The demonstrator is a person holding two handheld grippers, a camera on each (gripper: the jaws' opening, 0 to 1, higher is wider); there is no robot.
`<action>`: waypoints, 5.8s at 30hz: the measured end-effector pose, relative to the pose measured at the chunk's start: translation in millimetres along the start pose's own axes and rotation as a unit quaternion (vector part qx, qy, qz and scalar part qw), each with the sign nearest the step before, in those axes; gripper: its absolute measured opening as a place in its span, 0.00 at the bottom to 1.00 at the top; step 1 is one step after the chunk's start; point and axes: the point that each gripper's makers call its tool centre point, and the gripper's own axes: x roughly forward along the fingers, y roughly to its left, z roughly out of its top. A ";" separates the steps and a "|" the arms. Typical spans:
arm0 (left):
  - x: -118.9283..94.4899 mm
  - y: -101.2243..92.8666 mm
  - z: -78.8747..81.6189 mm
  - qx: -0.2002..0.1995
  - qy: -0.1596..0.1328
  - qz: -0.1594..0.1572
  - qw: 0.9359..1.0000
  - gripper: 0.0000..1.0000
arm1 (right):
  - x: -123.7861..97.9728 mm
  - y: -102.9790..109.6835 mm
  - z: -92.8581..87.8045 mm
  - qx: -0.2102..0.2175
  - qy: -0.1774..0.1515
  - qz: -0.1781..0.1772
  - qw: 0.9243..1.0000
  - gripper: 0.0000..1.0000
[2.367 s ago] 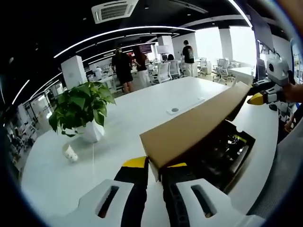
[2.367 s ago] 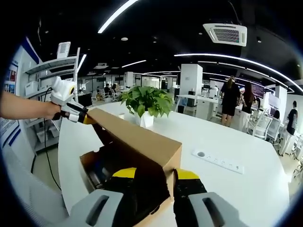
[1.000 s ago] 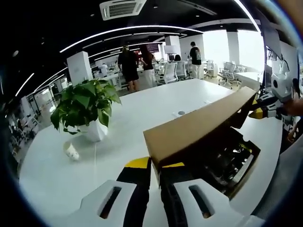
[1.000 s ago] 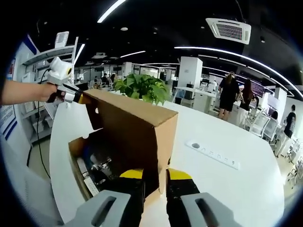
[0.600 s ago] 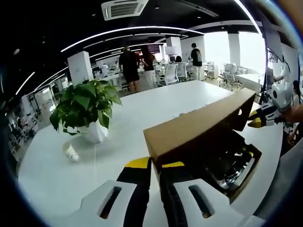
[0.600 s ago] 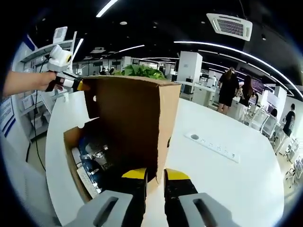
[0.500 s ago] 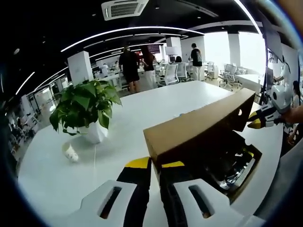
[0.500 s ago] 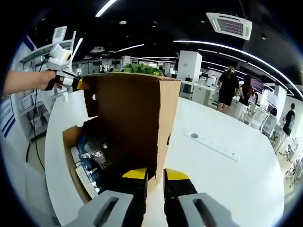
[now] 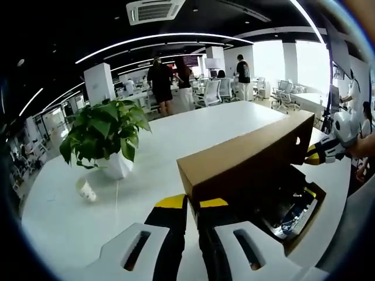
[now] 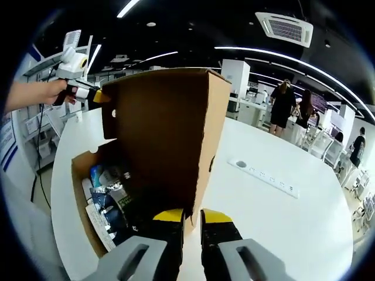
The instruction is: Operate the shoe box by opening the lid, removing the specified soft item, and placing it in the target area until the item is outside and the box remains undamaged.
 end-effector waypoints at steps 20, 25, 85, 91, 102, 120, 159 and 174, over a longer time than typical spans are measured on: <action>10.4 4.2 4.4 -0.010 0.000 0.001 1.000 0.04 | 13.8 -7.5 2.5 -0.019 0.007 0.004 1.000 0.00; 10.3 3.6 4.4 -0.008 -0.003 0.000 1.000 0.05 | 15.0 -9.2 2.8 -0.025 0.010 0.004 1.000 0.00; 26.7 -7.9 -78.3 -0.082 0.050 -0.001 0.995 0.01 | 19.1 -14.3 9.0 -0.020 0.016 0.006 1.000 0.00; 27.1 -7.9 -76.4 -0.084 0.048 -0.001 0.995 0.00 | 20.9 -15.6 9.8 -0.020 0.015 0.006 1.000 0.00; 31.0 -4.6 -73.5 -0.089 0.042 0.000 0.995 0.00 | 24.3 -18.2 10.9 -0.021 0.015 0.005 1.000 0.00; 39.4 0.5 -67.6 -0.105 0.033 0.000 0.994 0.01 | 34.1 -25.6 11.8 -0.023 0.015 0.002 1.000 0.00; 64.8 10.4 -67.7 -0.112 0.049 0.016 0.992 0.01 | 53.5 -34.1 6.1 0.004 0.017 -0.001 1.000 0.02; 70.1 11.0 -69.7 -0.112 0.063 0.025 0.991 0.01 | 57.5 -34.1 3.1 0.006 0.021 0.000 1.000 0.05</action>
